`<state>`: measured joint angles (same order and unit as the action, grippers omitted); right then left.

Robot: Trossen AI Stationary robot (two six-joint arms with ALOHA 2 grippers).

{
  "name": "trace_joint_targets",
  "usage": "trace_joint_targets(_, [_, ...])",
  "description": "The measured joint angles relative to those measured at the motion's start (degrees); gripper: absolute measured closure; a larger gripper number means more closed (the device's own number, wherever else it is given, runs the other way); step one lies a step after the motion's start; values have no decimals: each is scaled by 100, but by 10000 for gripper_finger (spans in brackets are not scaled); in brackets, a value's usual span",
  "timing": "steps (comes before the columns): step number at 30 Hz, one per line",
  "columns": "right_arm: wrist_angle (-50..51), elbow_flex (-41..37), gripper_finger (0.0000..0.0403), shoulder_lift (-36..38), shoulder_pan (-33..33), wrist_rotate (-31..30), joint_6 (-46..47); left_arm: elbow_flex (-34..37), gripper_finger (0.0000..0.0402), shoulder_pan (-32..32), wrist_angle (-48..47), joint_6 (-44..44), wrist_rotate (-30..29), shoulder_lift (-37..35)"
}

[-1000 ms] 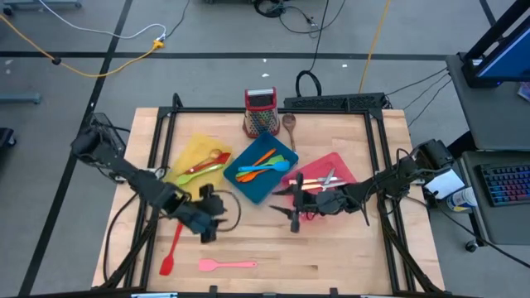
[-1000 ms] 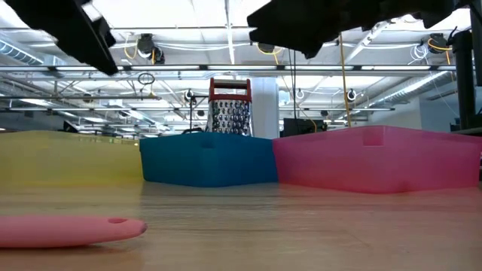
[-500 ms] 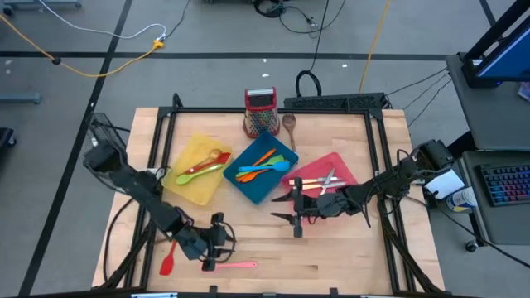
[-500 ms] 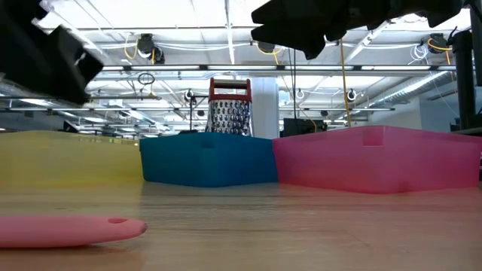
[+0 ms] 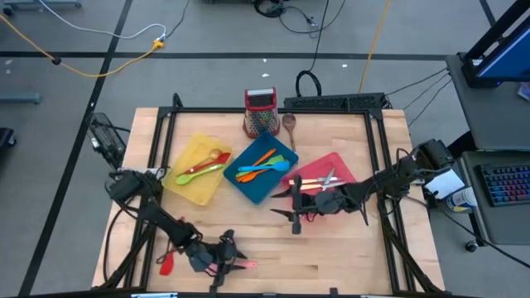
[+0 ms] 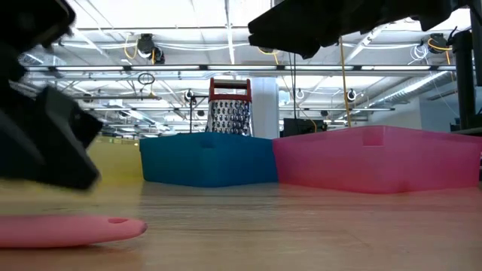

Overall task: Pick & Place Kitchen Items
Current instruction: Put the pink spatula into the blue bin

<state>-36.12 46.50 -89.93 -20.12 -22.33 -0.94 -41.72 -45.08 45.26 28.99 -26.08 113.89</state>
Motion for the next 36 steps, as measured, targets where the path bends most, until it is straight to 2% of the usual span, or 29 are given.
trace_joint_targets(7, [-4, 0, 222, 0, 209, 2, -169, -467, 250, -4, 48, 128, -244, 721])
trace_joint_targets(16, [-75, 0, 222, 0, 484, 11, -172, -681, 252, -43, -188, 364, -603, 941])
trace_joint_targets(19, [-92, 0, 222, 0, 552, 11, -172, -824, 273, -61, -632, 517, -657, 942])
trace_joint_targets(23, [-90, 0, 222, 0, 590, 13, -172, -956, 326, -107, -1312, 982, -683, 935])
trace_joint_targets(27, [-88, 0, 222, 0, 590, 15, -172, -954, 368, -111, -1366, 1176, -691, 933])
trace_joint_targets(30, [-90, 0, 222, 0, 590, 18, -172, -950, 377, -111, -1294, 1132, -776, 936])
trace_joint_targets(36, [-90, 0, 222, 0, 590, 87, -171, -926, 365, -116, -833, 779, -889, 957])
